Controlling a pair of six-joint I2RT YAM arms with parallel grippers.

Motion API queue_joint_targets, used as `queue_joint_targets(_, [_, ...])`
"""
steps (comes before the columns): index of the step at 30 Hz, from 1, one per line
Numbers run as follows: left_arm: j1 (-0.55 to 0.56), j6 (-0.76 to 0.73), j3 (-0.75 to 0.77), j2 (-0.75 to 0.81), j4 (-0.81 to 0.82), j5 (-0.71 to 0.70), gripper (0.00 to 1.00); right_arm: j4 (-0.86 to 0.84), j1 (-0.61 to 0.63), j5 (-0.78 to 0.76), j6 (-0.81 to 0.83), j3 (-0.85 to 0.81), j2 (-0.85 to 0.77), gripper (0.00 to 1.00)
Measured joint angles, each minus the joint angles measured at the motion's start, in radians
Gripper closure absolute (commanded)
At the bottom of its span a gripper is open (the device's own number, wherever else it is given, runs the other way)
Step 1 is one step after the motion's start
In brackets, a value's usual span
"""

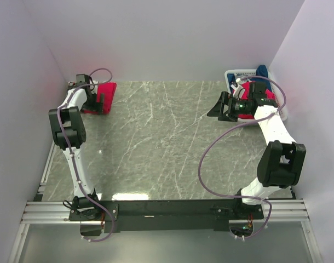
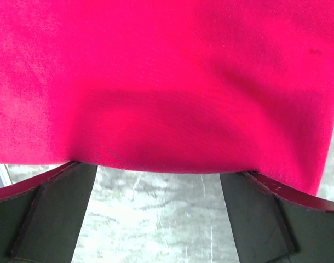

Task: Fold and stack the t-shirts
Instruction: Neatly place the folded tshirt to the corner, then reset both grippers

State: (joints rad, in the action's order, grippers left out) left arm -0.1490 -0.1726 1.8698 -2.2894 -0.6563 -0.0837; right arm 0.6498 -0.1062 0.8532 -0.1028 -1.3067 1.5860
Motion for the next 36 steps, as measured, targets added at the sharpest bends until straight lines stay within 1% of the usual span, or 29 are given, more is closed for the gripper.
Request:
queue_joint_targets(16, [0.013,0.000,0.150,-0.094,0.006,-0.016,0.01,-0.005,-0.003,0.000,0.000,0.006,0.008,0.02])
queue_joint_targets(23, [0.014,-0.008,0.155,-0.095,0.015,-0.013,0.01,-0.005,-0.003,0.000,0.000,0.006,0.008,0.02])
queue_joint_targets(26, [0.014,-0.021,0.105,-0.060,0.032,-0.010,0.01,-0.001,-0.003,0.002,0.001,0.005,0.008,0.02])
queue_joint_targets(29, [0.015,-0.030,0.029,0.004,0.011,0.005,0.01,0.015,-0.003,0.001,0.014,-0.004,0.008,0.02])
queue_joint_targets(32, [0.015,-0.033,-0.055,0.115,-0.022,0.032,0.01,0.030,-0.003,-0.003,0.034,-0.024,0.005,0.02])
queue_joint_targets(36, [0.016,-0.027,-0.138,0.325,-0.048,0.095,0.01,0.042,-0.003,-0.028,0.069,-0.037,-0.024,0.02])
